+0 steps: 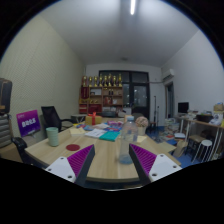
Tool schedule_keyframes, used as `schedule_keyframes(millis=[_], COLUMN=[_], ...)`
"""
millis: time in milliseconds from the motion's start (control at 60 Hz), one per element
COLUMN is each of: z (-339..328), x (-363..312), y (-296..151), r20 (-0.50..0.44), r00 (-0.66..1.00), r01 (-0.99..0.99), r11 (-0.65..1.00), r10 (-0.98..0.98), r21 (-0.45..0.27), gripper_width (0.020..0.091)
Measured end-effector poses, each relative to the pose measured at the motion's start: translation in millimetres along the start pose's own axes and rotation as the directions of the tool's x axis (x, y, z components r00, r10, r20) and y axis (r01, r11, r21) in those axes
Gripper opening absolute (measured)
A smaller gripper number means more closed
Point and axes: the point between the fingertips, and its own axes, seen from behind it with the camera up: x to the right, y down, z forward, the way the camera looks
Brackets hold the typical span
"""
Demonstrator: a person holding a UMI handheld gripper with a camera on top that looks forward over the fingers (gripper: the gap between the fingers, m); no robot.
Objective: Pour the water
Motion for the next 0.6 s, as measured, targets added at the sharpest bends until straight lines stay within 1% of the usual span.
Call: schedule_keyframes(millis=[117,183,317,383,483,500,517,600], z=[40,66,113,136,155,170,161,177], x=[34,47,65,61,73,82,74,80], y=[-6,-10,-3,0,9,13,12,15], r20=[-0.069,-0.080,-0.100,-0.105,-0.107,-0.107,-0.108,-0.114], r00=[0.997,0.996,0.993,0.992,0.993,0.993,0.993,0.992], r01=[0.040,0.048,0.072,0.076,0.051,0.049,0.049,0.046], r11=[0.999,0.997,0.997,0.997,0.999,0.999,0.999,0.999], r10=[-0.038,-0.044,-0.068,-0.074,-0.051,-0.049,-0.049,-0.047], r21=[0.032,0.052,0.031,0.017,0.001,-0.001,-0.005,-0.004], gripper_width=[0.0786,0.0785,0.0781,0.0783,0.0801,0.0805,0.0806,0.0831])
